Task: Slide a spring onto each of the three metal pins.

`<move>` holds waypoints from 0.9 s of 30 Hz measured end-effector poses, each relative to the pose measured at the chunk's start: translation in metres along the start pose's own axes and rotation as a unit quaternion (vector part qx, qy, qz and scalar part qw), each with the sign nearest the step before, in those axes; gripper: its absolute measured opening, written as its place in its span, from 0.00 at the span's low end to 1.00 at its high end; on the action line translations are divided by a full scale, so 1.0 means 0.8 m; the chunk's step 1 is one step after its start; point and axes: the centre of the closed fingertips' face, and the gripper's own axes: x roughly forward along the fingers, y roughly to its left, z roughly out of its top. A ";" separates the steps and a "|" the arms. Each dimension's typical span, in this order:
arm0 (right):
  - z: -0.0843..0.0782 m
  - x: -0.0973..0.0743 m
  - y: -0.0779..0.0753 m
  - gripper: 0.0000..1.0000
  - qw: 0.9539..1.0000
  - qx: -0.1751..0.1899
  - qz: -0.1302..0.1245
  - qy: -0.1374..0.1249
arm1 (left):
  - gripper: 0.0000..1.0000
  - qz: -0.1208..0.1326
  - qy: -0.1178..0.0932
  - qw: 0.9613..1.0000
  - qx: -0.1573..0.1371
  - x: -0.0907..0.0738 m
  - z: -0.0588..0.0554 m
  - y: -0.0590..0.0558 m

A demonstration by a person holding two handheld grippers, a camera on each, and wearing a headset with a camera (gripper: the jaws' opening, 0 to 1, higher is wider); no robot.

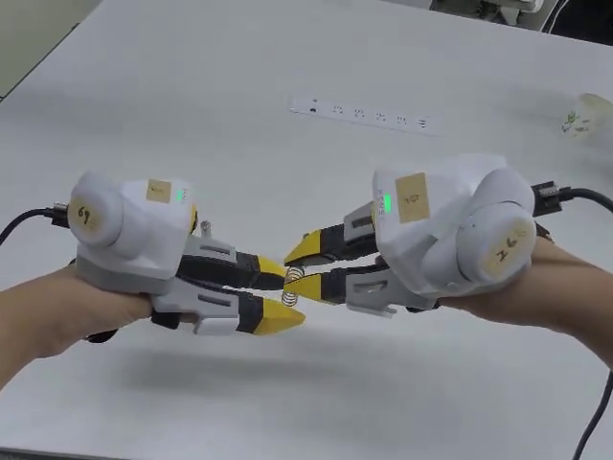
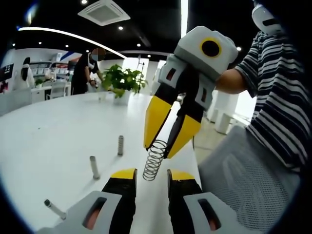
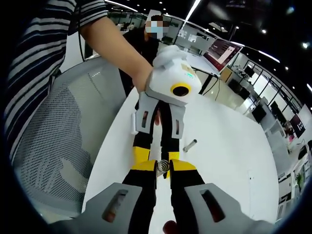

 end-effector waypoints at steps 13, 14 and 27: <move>-0.005 0.000 -0.002 0.07 1.000 -0.004 -0.008 0.006 | 0.29 0.015 0.013 1.000 -0.010 -0.024 -0.015 0.003; -0.006 0.000 -0.003 0.07 1.000 -0.004 -0.009 0.006 | 0.30 0.016 0.014 1.000 -0.009 -0.027 -0.016 0.003; -0.016 -0.001 -0.009 0.07 1.000 -0.003 -0.024 0.014 | 0.45 0.041 0.022 0.999 -0.029 -0.063 -0.029 0.017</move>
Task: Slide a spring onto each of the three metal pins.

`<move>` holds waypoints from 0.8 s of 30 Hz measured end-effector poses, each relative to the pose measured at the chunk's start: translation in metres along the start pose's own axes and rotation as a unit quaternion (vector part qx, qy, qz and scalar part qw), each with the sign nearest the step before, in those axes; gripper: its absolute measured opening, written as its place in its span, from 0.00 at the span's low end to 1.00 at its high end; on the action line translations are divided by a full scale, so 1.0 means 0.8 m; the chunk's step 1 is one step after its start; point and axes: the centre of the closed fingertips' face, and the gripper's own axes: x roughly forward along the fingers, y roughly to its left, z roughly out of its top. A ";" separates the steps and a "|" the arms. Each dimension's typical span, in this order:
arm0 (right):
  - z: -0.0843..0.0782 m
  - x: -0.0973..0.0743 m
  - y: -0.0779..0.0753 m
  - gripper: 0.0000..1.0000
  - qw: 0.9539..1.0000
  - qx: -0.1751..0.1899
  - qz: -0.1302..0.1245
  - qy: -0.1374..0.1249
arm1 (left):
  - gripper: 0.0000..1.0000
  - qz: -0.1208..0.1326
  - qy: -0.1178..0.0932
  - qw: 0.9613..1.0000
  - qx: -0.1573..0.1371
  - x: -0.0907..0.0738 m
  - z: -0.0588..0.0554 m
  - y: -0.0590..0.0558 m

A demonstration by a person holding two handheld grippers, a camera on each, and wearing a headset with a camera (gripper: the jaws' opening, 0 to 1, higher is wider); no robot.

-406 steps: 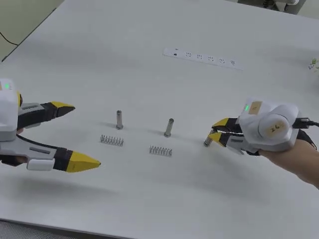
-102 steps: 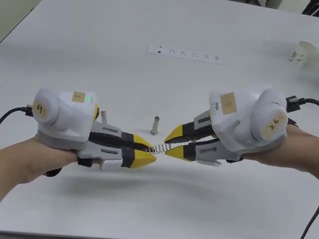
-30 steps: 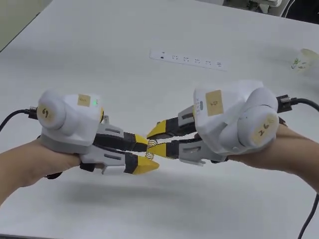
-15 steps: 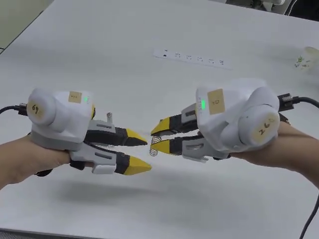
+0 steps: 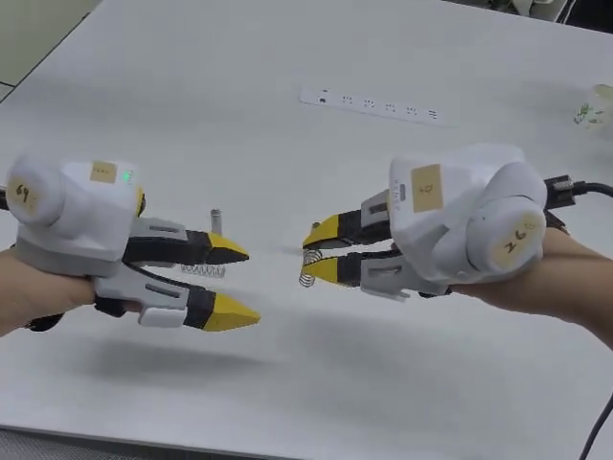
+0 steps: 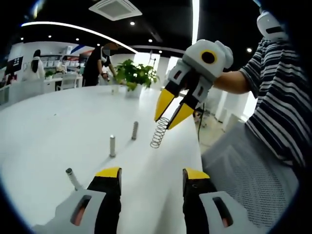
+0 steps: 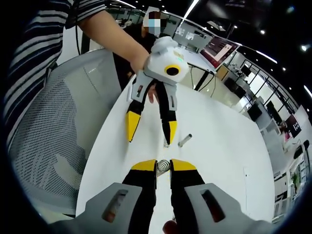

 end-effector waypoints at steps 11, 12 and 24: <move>-0.008 -0.002 -0.006 0.07 1.000 -0.001 -0.008 0.006 | 0.59 0.036 -0.003 0.999 -0.010 -0.025 -0.007 0.018; -0.008 -0.002 -0.007 0.07 1.000 0.001 -0.009 0.006 | 0.61 0.042 -0.004 0.999 -0.012 -0.029 -0.007 0.021; -0.015 -0.002 -0.013 0.07 1.000 0.007 -0.015 0.010 | 0.84 0.087 -0.012 0.996 -0.022 -0.056 -0.016 0.045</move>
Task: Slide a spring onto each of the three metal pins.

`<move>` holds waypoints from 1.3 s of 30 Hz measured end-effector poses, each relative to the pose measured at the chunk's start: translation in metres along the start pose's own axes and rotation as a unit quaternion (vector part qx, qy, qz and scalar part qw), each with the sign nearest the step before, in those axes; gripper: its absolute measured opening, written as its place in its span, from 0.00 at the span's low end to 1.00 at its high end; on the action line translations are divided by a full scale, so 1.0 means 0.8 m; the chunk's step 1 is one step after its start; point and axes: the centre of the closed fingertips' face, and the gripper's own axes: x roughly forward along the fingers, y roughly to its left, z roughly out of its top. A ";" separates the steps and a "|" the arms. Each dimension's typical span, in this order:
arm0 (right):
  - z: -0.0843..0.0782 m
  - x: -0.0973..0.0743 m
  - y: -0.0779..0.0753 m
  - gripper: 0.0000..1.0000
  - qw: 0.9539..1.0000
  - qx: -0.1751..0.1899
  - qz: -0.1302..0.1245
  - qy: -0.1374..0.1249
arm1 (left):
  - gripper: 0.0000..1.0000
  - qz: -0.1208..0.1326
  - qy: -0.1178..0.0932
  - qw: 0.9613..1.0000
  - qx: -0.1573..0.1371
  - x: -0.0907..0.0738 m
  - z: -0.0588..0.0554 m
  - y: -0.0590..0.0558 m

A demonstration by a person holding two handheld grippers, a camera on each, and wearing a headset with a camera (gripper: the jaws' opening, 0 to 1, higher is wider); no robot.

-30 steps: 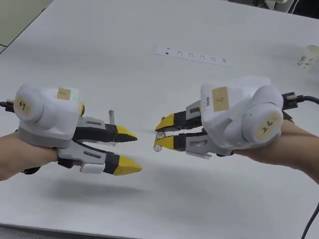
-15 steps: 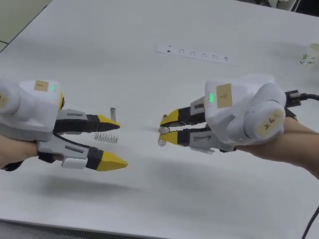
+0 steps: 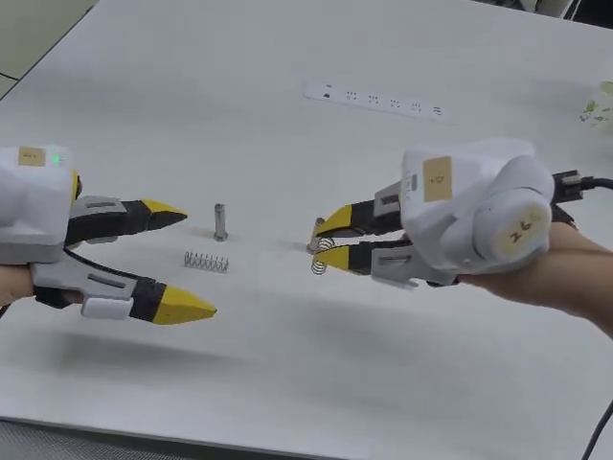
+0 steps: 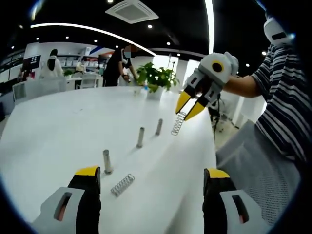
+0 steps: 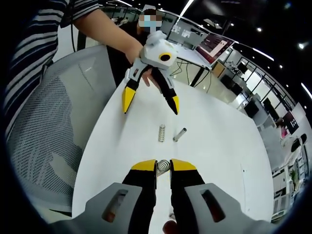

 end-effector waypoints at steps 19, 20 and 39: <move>-0.016 0.000 -0.025 0.07 0.999 0.029 -0.013 0.006 | 0.98 0.033 0.008 0.999 0.008 -0.016 -0.014 0.016; -0.018 0.000 -0.027 0.07 0.999 0.030 -0.015 0.008 | 0.98 0.033 0.008 0.999 0.005 -0.017 -0.015 0.016; -0.031 0.005 -0.089 0.07 0.994 0.097 -0.059 0.004 | 0.98 0.048 0.002 0.999 0.001 -0.028 -0.015 0.023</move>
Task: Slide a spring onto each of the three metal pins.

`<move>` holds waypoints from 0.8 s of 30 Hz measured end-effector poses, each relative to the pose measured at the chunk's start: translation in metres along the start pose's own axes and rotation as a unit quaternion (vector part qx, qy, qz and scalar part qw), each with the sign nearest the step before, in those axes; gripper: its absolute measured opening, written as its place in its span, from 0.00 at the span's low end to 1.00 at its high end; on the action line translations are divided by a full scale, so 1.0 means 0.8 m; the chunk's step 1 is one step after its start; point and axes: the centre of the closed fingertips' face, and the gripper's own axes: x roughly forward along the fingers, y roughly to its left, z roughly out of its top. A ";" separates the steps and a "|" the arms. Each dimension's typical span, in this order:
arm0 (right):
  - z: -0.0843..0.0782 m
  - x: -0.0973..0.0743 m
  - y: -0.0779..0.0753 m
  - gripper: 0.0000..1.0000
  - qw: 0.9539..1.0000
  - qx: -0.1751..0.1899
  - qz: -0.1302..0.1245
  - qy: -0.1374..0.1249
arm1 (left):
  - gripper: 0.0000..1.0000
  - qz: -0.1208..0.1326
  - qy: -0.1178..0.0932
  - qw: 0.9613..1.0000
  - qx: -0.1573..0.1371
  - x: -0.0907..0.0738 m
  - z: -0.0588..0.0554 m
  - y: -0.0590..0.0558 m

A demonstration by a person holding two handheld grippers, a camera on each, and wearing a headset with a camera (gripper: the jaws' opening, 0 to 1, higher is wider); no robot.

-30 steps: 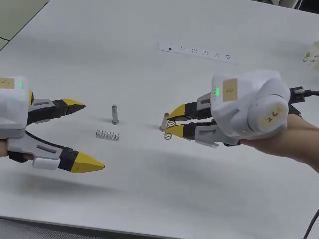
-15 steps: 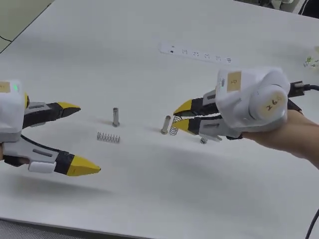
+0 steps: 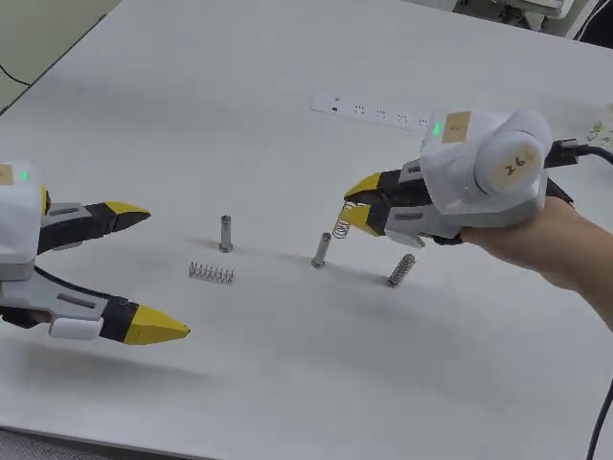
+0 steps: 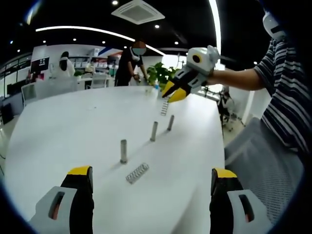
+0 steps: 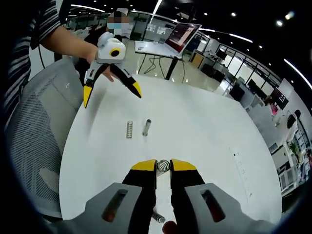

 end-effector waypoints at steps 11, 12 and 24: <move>0.001 0.018 0.002 0.07 1.000 0.005 0.009 0.007 | 0.98 -0.001 0.000 1.000 0.001 0.000 0.000 -0.003; 0.000 0.019 0.002 0.07 1.000 0.003 0.009 0.009 | 0.98 0.000 -0.001 1.000 0.000 -0.001 0.001 -0.002; -0.008 0.027 0.002 0.07 1.000 0.003 0.009 0.016 | 0.98 0.006 0.000 1.000 0.001 -0.005 0.000 0.003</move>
